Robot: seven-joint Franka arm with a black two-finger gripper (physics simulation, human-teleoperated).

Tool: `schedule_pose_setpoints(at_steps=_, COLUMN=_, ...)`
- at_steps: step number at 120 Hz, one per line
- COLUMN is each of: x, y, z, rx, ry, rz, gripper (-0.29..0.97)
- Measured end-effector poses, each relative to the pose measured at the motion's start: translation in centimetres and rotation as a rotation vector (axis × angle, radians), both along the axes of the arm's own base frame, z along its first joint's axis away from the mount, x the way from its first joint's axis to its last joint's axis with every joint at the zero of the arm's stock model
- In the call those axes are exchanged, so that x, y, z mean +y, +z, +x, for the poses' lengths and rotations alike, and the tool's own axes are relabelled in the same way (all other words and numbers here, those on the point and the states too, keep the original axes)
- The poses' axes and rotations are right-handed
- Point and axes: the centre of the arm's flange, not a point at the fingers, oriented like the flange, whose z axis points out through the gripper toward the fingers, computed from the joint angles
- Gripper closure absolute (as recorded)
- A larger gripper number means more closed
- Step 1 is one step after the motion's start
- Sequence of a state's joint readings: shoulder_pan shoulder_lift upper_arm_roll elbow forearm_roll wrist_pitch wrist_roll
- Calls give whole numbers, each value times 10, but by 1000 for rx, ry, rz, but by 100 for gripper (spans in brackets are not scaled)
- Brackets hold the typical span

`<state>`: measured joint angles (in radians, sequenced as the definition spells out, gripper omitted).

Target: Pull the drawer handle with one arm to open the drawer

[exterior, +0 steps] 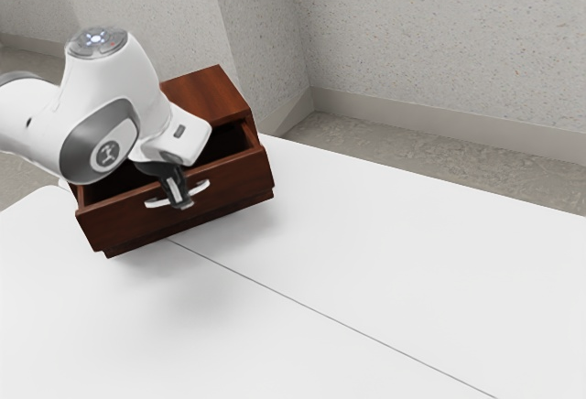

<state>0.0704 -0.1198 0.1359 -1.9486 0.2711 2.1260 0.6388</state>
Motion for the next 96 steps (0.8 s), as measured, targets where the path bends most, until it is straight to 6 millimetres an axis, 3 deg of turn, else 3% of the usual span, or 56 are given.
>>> schedule_pose_setpoints(at_steps=45, x=-3, y=3, z=-20, rx=-4, ry=8, rz=-1, gripper=67)
schedule_pose_setpoints(at_steps=96, x=-23, y=3, z=-33, rx=-5, ry=-12, rz=-3, gripper=68)
